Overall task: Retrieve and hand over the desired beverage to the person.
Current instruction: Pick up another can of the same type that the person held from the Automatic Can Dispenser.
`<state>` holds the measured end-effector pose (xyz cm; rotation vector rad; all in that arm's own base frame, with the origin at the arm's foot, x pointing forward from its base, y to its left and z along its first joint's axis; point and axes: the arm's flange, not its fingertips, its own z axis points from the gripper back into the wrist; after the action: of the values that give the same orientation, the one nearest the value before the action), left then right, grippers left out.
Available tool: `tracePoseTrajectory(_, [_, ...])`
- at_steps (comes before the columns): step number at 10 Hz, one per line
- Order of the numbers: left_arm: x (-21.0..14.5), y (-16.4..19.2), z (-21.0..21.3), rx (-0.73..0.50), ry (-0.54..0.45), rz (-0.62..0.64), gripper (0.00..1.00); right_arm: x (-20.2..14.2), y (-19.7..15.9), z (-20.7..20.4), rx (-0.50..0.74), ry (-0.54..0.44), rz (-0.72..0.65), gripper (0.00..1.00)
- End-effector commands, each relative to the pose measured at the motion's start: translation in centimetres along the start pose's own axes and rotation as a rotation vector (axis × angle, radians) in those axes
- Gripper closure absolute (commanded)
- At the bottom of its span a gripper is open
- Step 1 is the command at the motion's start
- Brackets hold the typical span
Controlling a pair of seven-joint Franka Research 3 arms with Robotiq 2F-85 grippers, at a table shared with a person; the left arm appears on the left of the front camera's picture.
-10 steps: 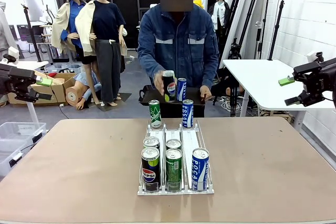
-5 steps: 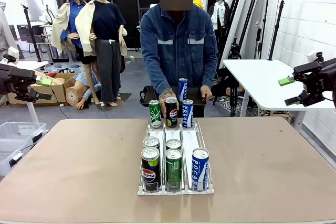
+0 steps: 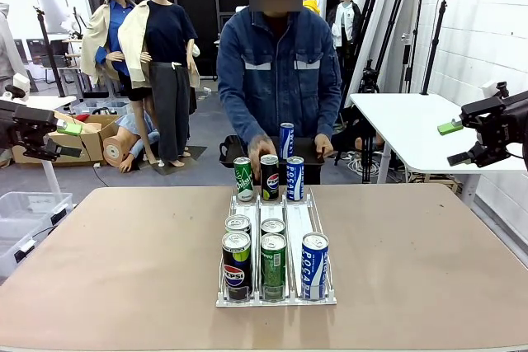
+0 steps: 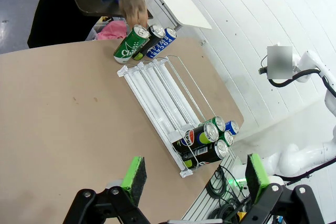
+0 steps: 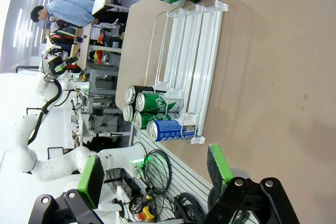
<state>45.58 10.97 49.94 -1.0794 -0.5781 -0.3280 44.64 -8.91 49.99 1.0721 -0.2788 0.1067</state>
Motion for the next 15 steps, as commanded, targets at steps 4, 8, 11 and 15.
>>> tracePoseTrajectory(4, [0.0,-0.1,0.1,-0.005,-0.006,0.001,0.00,0.0,0.0,0.0,0.001,-0.001,-0.006,0.00])
tracePoseTrajectory(8, [0.0,-0.1,0.1,-0.005,-0.006,0.001,0.00,0.0,0.0,0.0,0.001,-0.001,-0.006,0.00])
tracePoseTrajectory(11, [-0.1,-0.7,-1.2,-0.005,0.040,-0.014,0.00,0.0,0.0,0.0,0.001,-0.001,-0.006,0.00])
tracePoseTrajectory(15, [-0.6,-7.5,-6.8,0.081,0.258,-0.117,0.00,0.0,0.0,0.0,0.001,-0.001,-0.006,0.00])
